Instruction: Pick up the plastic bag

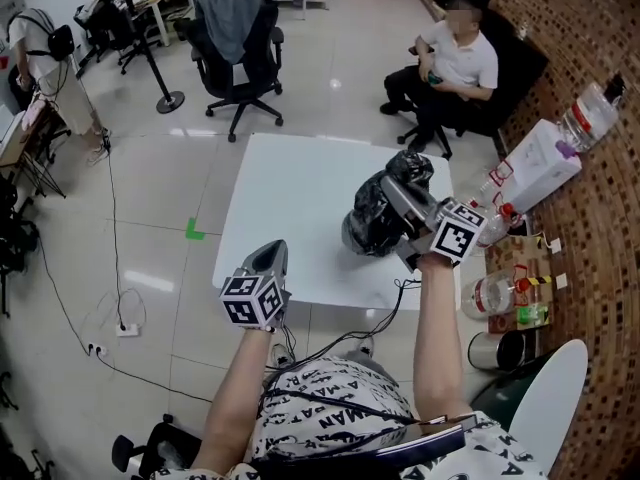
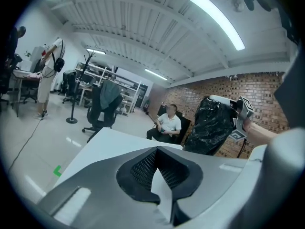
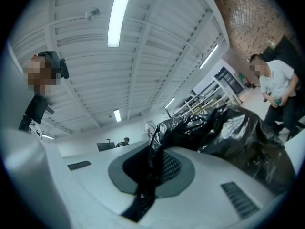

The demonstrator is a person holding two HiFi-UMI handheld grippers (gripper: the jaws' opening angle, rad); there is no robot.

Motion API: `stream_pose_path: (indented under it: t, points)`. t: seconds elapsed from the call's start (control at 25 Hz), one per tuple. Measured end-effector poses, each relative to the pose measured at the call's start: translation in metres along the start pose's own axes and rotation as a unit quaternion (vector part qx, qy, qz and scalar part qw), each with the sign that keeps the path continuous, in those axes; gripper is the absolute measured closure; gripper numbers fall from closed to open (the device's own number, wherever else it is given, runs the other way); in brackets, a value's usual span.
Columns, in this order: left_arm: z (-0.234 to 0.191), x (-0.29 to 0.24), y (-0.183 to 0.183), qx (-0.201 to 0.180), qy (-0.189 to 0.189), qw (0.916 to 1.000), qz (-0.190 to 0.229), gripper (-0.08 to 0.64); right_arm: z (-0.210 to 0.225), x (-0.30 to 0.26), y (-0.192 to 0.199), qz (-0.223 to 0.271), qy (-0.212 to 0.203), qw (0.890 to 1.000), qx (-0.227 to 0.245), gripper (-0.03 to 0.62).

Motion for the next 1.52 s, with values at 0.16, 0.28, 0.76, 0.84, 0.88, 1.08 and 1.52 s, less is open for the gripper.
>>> stream_pose_path:
  t: [0.16,0.28,0.76,0.84,0.88,1.08,1.52]
  points:
    - [-0.028,0.022,0.015,0.022,-0.029,0.9993,-0.002,0.560,-0.032,-0.087,0.025,-0.059,-0.072,0.996,-0.003,0.591]
    - [-0.049,0.041,0.024,0.036,-0.053,0.9979,0.000,0.560,-0.069,-0.140,0.044,-0.086,-0.145,0.985,-0.027,0.589]
    - [-0.082,0.076,0.029,0.042,-0.087,0.9953,0.005,0.560,-0.047,-0.125,0.080,-0.162,-0.124,0.978,-0.043,0.589]
    - [-0.074,0.068,0.032,0.030,-0.075,0.9967,-0.008,0.560,-0.001,-0.088,0.116,-0.228,-0.041,0.972,-0.023,0.589]
    - [-0.069,0.062,0.035,0.024,-0.067,0.9973,-0.017,0.560,0.020,-0.067,0.135,-0.261,-0.001,0.965,-0.010,0.589]
    - [-0.047,0.031,0.046,0.008,-0.030,0.9988,-0.039,0.560,0.093,0.018,0.191,-0.326,0.116,0.938,0.000,0.588]
    - [-0.020,-0.083,0.069,-0.044,0.047,0.9933,-0.097,0.560,0.208,0.108,0.243,-0.456,0.194,0.859,0.130,0.509]
Point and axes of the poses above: the fingertips, and each gripper's own axes: x backward along the fingers, z to its right, y out of its underside, the point moved 4 cm from there along x, backward along the fingers, and after that the axes turned 4 degrees about y, right-handed, at the moved point
